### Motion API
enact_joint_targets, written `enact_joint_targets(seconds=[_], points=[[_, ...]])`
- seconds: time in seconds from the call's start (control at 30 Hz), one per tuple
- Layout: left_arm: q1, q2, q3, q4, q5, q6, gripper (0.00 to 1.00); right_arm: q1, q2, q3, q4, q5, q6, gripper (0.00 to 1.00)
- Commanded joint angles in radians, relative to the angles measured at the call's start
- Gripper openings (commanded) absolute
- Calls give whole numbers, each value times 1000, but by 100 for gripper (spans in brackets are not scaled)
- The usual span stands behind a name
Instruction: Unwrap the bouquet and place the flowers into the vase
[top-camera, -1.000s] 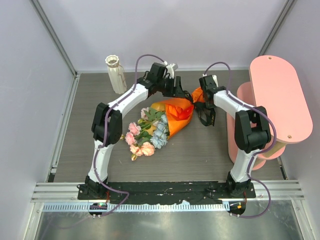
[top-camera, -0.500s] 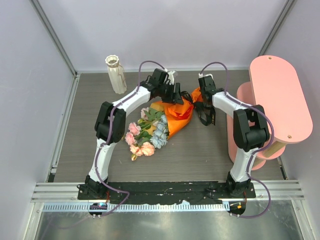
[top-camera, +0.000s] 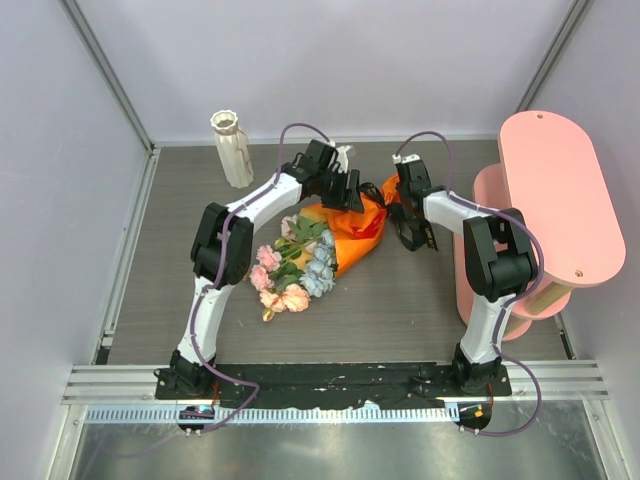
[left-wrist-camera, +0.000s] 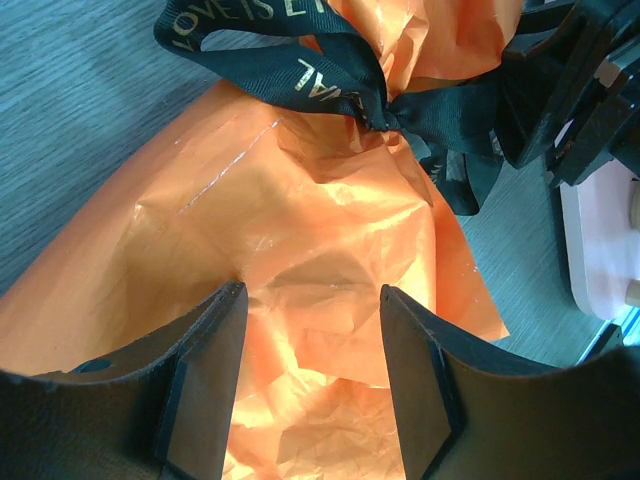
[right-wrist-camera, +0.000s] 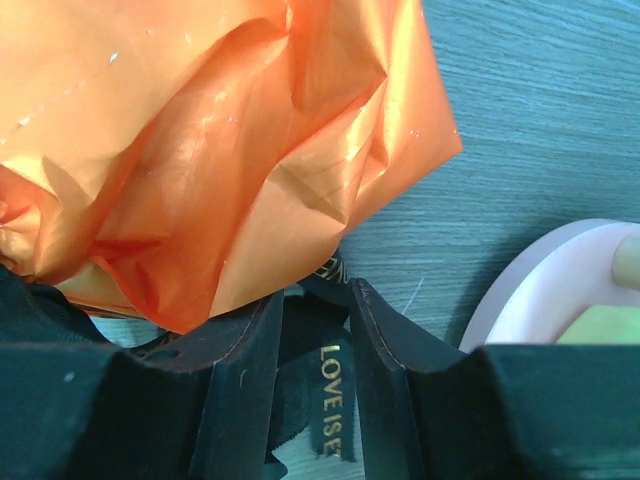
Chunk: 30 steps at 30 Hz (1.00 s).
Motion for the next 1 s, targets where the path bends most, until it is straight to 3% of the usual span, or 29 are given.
enact_joint_targets(seconds=[0.0, 0.13, 0.3, 0.5, 0.6, 0.67, 0.97], points=[[3, 16, 41, -30, -8, 18, 59, 2, -38, -39, 131, -48, -36, 39], [3, 22, 47, -44, -11, 26, 59, 2, -61, -79, 197, -67, -56, 38], [3, 25, 55, -59, -27, 38, 60, 5, -55, -84, 229, 27, -76, 31], [3, 29, 58, -67, -30, 41, 60, 16, -76, -136, 387, 114, -118, 21], [3, 31, 57, -74, -36, 43, 60, 19, -84, -154, 442, 140, -128, 12], [4, 36, 58, -80, -43, 46, 59, 21, -90, -159, 462, 163, -131, 1], [6, 57, 58, -106, -51, 52, 55, 82, -162, -176, 610, 336, -146, 1]])
